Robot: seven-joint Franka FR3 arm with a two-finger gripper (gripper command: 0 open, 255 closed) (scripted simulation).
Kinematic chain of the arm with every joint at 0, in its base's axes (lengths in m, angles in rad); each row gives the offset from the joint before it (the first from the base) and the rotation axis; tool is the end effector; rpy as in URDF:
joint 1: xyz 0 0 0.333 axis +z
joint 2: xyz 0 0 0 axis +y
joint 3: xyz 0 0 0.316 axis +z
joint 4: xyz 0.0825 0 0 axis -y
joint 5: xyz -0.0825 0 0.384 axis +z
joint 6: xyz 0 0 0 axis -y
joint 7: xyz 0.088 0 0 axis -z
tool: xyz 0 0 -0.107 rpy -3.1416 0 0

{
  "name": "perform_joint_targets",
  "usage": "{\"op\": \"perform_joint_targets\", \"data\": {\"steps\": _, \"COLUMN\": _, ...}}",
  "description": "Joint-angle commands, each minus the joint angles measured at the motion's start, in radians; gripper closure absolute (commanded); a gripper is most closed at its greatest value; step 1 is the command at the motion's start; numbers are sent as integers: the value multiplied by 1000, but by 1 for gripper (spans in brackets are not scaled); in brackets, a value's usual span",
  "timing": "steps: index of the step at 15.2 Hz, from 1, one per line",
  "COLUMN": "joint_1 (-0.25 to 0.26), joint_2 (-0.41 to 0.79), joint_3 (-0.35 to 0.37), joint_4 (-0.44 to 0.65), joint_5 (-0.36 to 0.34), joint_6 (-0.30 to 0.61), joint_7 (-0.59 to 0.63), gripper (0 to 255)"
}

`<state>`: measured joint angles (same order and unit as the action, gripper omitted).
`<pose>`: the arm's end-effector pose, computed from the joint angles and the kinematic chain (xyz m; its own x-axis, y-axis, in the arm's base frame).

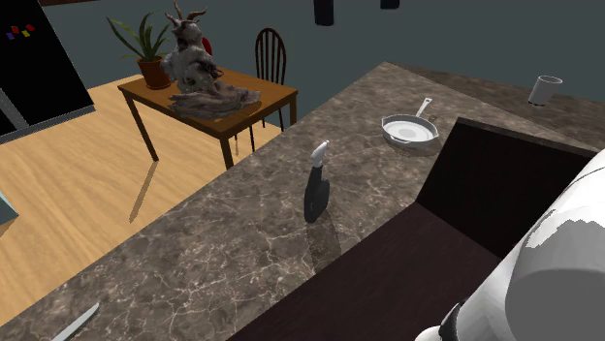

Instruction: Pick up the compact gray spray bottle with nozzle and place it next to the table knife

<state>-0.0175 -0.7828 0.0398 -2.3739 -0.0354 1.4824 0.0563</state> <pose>0.2971 0.0059 0.5740 0.9931 -0.0517 -0.1050 -0.0445 -0.9966 0.0694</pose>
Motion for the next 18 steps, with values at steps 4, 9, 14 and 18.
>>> {"op": "perform_joint_targets", "data": {"steps": 4, "joint_1": -32, "joint_2": 98, "joint_3": -12, "joint_4": -10, "joint_5": 25, "joint_6": 78, "joint_7": 60, "gripper": 0}}
{"op": "perform_joint_targets", "data": {"steps": 9, "joint_1": -78, "joint_2": 273, "joint_3": -36, "joint_4": -8, "joint_5": 68, "joint_6": 204, "joint_7": 149, "gripper": 0}}
{"op": "perform_joint_targets", "data": {"steps": 14, "joint_1": -116, "joint_2": 456, "joint_3": -68, "joint_4": 15, "joint_5": 118, "joint_6": 319, "joint_7": 222, "gripper": 0}}
{"op": "perform_joint_targets", "data": {"steps": 18, "joint_1": -142, "joint_2": 605, "joint_3": -97, "joint_4": 46, "joint_5": 168, "joint_6": 401, "joint_7": 267, "gripper": 0}}
